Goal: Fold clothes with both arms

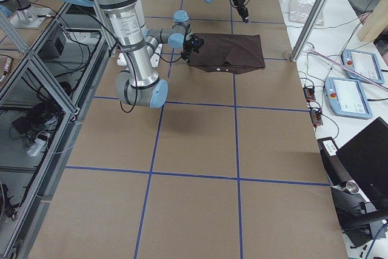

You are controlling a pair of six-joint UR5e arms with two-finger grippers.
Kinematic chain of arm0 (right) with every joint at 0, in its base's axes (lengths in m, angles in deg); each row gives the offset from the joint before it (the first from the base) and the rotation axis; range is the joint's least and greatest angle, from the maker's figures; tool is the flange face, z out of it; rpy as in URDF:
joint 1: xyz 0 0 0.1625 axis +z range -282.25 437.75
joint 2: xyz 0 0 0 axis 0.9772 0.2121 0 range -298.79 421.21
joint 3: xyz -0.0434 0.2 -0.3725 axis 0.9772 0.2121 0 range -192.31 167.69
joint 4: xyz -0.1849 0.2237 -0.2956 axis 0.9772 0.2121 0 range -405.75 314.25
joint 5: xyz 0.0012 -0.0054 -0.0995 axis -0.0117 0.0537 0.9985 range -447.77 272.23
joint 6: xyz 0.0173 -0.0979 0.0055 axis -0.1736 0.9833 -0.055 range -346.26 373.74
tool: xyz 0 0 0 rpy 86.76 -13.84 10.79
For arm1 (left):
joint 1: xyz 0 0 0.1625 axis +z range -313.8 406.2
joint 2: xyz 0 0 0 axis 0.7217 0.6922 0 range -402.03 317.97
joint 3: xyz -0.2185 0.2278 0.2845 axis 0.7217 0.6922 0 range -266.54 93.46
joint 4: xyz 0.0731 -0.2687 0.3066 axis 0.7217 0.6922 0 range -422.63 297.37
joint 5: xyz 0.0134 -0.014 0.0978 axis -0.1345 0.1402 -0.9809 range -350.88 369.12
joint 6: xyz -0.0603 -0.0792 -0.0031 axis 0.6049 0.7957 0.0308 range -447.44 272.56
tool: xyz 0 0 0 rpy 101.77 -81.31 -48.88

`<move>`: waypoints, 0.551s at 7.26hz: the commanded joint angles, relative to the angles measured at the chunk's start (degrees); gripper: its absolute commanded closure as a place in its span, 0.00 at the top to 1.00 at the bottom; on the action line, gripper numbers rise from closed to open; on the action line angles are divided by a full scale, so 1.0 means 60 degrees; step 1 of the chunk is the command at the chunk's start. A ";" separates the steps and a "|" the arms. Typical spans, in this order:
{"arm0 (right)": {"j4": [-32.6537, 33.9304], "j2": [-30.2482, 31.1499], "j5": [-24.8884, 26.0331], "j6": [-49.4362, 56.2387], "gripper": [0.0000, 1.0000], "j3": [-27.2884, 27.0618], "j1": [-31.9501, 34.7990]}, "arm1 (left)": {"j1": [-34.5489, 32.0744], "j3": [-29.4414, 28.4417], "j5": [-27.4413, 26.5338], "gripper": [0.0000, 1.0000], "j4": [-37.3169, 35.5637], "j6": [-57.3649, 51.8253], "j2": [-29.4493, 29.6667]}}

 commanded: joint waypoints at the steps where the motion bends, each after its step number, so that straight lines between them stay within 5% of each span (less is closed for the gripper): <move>1: 0.0069 0.0048 -0.0041 -0.0004 0.89 0.0036 -0.0068 | 0.0006 0.0010 0.0000 0.49 0.0000 0.0025 -0.0001; 4: 0.0084 0.0091 -0.0041 -0.0004 0.66 0.0066 -0.0112 | 0.0006 -0.0004 0.0000 0.49 0.0015 0.0025 -0.0089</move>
